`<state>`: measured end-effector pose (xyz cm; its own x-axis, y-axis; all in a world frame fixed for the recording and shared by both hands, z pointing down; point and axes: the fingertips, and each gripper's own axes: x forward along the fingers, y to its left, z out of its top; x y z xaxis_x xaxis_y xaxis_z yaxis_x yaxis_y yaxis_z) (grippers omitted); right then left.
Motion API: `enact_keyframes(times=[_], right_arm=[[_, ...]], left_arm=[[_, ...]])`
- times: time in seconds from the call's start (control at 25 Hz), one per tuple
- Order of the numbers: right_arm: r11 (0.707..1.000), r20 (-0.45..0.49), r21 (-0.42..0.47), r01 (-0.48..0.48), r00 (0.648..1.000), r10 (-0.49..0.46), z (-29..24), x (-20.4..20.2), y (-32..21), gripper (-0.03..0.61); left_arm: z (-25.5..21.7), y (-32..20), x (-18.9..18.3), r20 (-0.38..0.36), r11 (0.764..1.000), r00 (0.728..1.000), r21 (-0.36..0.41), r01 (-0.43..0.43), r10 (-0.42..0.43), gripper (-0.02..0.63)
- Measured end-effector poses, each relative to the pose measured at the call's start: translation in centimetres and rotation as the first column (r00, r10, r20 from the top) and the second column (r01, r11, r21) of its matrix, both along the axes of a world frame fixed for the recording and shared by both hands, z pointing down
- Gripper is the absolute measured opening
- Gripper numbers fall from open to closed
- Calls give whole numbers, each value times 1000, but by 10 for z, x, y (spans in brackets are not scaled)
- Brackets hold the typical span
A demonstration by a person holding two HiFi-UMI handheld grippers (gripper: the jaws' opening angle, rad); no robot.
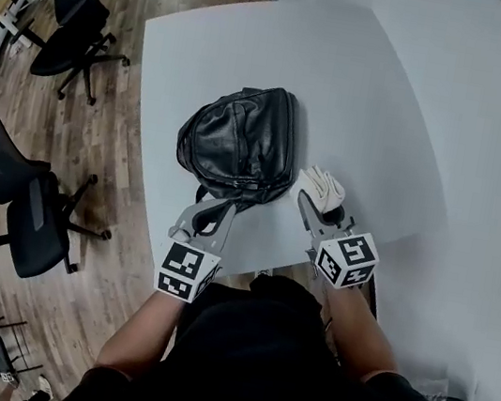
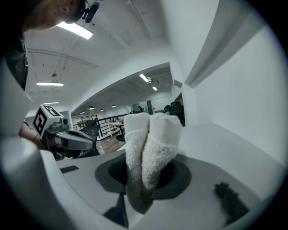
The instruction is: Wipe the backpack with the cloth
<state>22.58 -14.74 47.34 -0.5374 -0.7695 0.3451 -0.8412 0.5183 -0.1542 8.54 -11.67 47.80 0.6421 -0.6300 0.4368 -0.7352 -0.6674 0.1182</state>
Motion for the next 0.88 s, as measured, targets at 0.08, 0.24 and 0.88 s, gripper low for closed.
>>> enact_keyframes(times=[0.08,0.24,0.88], right_arm=[[1000,-16,5,-1,1000,1,6,13,-10,107],[1000,-44,4,4,999,-4,25,32,-28,107],[996,-182,-13,89,979,-90,82,55,-133,107]], left_arm=[[3,-3,9,13,1000,1000,-6,12,-12,5],[13,-8,20,17,998,998,-35,54,-53,5],[34,-30,51,58,985,989,-93,143,-138,5]])
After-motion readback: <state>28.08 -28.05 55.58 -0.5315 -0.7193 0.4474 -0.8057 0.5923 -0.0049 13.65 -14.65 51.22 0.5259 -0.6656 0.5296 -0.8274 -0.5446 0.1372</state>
